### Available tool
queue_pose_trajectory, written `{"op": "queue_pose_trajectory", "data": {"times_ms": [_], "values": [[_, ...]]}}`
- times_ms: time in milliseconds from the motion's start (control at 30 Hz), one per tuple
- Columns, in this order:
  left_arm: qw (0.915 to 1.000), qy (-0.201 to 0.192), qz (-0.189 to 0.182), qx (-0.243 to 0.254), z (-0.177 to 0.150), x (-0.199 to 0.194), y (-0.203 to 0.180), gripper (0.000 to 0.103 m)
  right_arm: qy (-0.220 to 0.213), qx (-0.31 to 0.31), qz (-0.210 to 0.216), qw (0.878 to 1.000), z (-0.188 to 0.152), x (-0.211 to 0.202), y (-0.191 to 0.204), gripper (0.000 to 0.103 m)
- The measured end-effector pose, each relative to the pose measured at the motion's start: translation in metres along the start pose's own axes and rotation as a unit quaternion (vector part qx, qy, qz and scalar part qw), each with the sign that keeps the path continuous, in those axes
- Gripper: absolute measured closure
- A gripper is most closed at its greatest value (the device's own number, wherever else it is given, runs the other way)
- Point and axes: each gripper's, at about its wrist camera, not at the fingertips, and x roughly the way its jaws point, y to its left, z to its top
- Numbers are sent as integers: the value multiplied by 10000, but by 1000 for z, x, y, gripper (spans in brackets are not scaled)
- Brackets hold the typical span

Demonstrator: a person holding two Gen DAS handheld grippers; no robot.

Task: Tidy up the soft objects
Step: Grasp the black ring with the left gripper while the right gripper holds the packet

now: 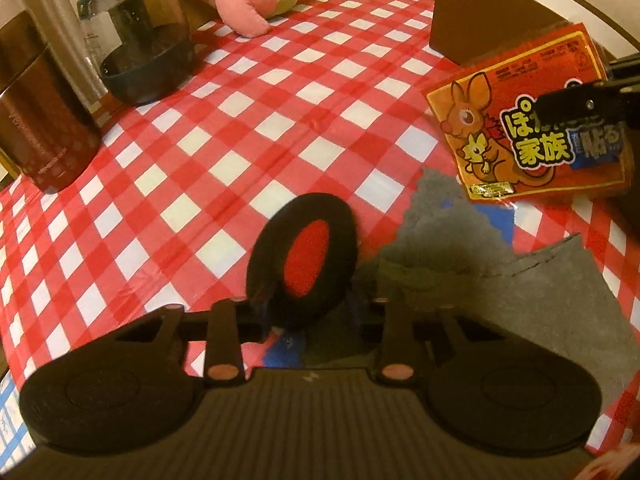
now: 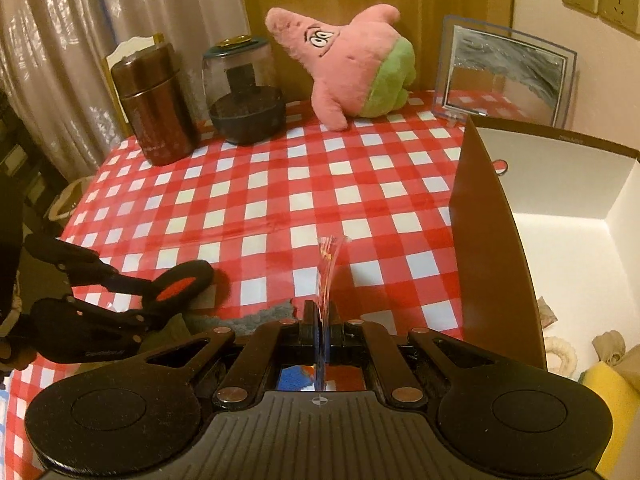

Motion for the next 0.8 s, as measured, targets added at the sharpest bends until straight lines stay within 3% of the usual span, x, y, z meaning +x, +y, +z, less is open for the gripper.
{"op": "queue_pose_trajectory", "data": {"times_ms": [67, 200, 567, 800], "values": [[10000, -57, -5, -41, 2, 0, 1, 88, -3, 35, 2, 10000, 0, -1, 0, 101], [9997, -157, 53, -176, 5, -4, 3, 93, -28, 95, -15, 9999, 1, -3, 0, 101], [9928, -449, -156, -1102, 7, -44, 14, 95, -264, 46, 54, 9996, 3, -22, 5, 101], [9884, -627, -285, -1351, 15, -78, 4, 95, -464, 39, 56, 9989, 3, -46, 6, 101]]}}
